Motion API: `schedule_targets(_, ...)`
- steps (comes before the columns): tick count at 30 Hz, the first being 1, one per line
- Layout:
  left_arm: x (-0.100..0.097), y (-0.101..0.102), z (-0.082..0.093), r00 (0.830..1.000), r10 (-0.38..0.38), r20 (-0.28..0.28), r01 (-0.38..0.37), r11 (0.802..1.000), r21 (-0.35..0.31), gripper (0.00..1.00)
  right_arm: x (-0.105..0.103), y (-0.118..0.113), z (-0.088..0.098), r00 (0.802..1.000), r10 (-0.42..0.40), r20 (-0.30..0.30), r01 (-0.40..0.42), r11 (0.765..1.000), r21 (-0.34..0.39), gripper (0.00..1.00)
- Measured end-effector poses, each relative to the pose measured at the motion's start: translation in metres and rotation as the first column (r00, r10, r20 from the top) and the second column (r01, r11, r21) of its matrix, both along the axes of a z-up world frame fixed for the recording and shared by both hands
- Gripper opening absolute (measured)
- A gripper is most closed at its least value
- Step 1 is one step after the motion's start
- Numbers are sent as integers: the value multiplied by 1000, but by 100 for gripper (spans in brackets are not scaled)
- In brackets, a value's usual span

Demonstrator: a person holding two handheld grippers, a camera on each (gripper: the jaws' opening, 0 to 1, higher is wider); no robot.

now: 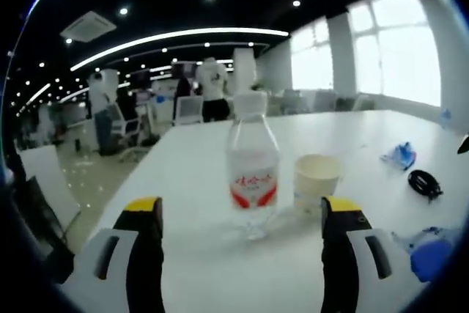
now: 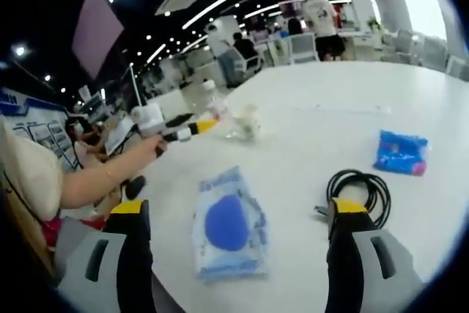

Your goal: Arrange the tabletop items into an orderly group along one side of the table until the central work area is clear of visible clutter.

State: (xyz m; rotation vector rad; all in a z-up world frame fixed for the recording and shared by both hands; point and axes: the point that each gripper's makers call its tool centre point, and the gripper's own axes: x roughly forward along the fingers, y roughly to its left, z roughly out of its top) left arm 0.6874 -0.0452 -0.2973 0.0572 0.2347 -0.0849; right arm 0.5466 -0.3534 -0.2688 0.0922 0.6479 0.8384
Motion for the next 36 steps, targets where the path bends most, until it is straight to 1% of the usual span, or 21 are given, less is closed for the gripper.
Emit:
schedule_targets(2,-3,-5,0,1000,-18,-9,18,1000,-5,91,-4,1,-3,1000,0,-14,0,1000,-11,99)
schedule_targets(5,-13,-21,0,997,-67,-24,67,998,-2,97,-10,2,-8,999,3,-40,-4,1000,-20,99)
schedule_targets(7,-18,-32,2,995,-98,-20,98,995,0,100,-14,3,-11,999,7,-52,-8,1000,-29,99)
schedule_targets(11,-27,-46,2,991,-128,-27,128,992,-9,100,-18,-1,-18,998,-4,-69,0,998,-67,100)
schedule_targets(13,-29,-53,5,989,-145,-8,144,989,-23,100,-20,-2,-21,996,-15,-87,9,997,-73,100)
schedule_targets(14,-32,-57,6,987,-158,-12,158,987,-20,100,-22,-3,-23,995,-19,-95,11,997,-80,100)
schedule_targets(16,-37,-65,3,982,-185,-39,184,983,-8,100,-27,-4,-26,996,-18,-87,9,994,-111,99)
schedule_targets(17,-39,-67,4,981,-192,-40,191,981,-9,100,-29,-3,-28,995,-18,-95,7,993,-116,99)
schedule_targets(19,-45,-77,4,974,-221,-50,220,975,-30,100,-34,-1,-31,991,-32,-131,20,995,-94,99)
schedule_targets(20,-48,-81,4,971,-235,-53,234,972,-28,100,-36,0,-33,989,-36,-146,22,995,-93,99)
schedule_targets(21,-51,-85,3,966,-251,-65,251,968,-15,100,-37,0,-34,989,-34,-144,20,995,-96,99)
schedule_targets(23,-56,-93,1,958,-276,-78,277,961,-1,100,-44,2,-38,990,0,-142,-17,992,-122,99)
schedule_targets(24,-58,-96,1,955,-286,-77,286,958,-6,100,-47,4,-39,988,10,-153,-29,992,-124,99)
schedule_targets(26,-64,-103,0,948,-306,-91,304,952,-37,99,-52,7,-41,986,15,-168,-34,993,-111,99)
schedule_targets(28,-68,-109,0,942,-321,-95,320,947,-25,99,-55,7,-46,983,4,-183,-25,993,-115,99)
schedule_targets(29,-72,-113,-2,936,-335,-107,335,942,-14,99,-57,8,-49,982,-2,-190,-21,993,-120,99)
schedule_targets(31,-76,-117,-4,930,-347,-121,347,938,-21,99,-60,8,-53,980,-28,-199,3,992,-128,99)
schedule_targets(33,-80,-120,-8,921,-363,-144,363,931,-25,99,-61,9,-55,981,-41,-190,17,992,-129,99)
schedule_targets(34,-85,-121,-16,908,-373,-188,377,926,-16,99,-63,10,-58,978,-55,-201,27,990,-139,99)
schedule_targets(35,-88,-121,-21,902,-375,-216,382,924,-7,98,-64,11,-60,978,-58,-199,30,989,-142,99)
schedule_targets(36,-89,-121,-23,897,-379,-227,388,922,-4,97,-64,11,-61,978,-65,-199,36,989,-146,99)
